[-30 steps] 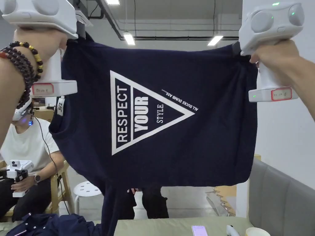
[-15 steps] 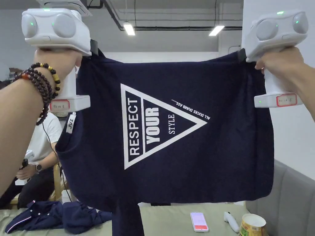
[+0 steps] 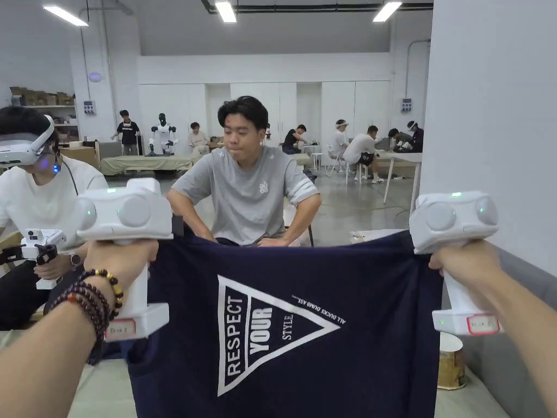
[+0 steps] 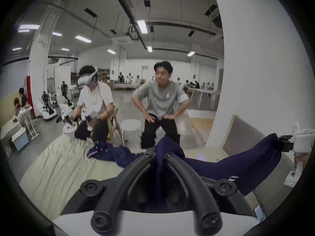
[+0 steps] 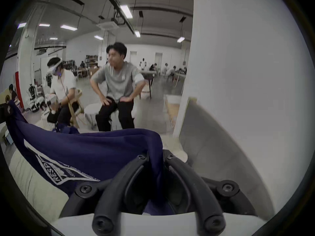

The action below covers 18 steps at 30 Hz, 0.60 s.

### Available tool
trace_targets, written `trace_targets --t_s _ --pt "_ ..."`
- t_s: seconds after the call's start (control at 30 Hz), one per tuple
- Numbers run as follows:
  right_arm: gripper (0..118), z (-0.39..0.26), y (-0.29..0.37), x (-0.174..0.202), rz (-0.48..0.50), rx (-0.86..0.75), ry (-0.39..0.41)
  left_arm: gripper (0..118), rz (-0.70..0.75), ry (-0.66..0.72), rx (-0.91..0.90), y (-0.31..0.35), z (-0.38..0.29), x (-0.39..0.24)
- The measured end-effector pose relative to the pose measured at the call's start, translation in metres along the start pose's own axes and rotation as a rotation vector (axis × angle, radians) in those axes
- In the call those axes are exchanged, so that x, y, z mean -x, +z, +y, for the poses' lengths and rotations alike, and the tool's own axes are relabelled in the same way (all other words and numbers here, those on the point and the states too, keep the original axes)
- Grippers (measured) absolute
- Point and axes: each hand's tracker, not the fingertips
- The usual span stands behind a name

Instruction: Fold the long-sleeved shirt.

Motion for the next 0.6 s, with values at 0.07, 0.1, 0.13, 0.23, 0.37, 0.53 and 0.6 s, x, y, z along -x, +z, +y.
trace_targets --t_s 0.07,0.1,0.13,0.23,0.37,0.53,0.6 --pt "12 -0.023 -0.011 0.005 0.006 0.038 -0.004 9 0.011 0.008 0.019 -0.007 -0.026 0.003" --pt "12 -0.035 -0.017 0.007 0.009 0.058 -0.006 9 0.01 0.023 0.046 -0.01 -0.038 0.005" --pt "12 -0.045 -0.026 0.008 0.013 0.072 -0.01 9 0.002 0.033 0.069 -0.012 -0.049 0.007" --pt "12 -0.067 -0.042 0.011 0.019 0.111 -0.008 9 0.005 0.019 0.094 -0.016 -0.075 0.009" --pt "12 -0.086 -0.049 0.012 0.025 0.139 -0.016 9 0.001 0.031 0.132 -0.022 -0.094 0.016" --pt "12 -0.109 -0.022 0.009 0.04 0.13 -0.012 9 -0.024 0.046 0.135 0.0 -0.109 0.024" --pt "12 -0.126 -0.005 0.008 0.041 0.123 -0.007 10 -0.038 0.078 0.136 0.02 -0.12 0.025"
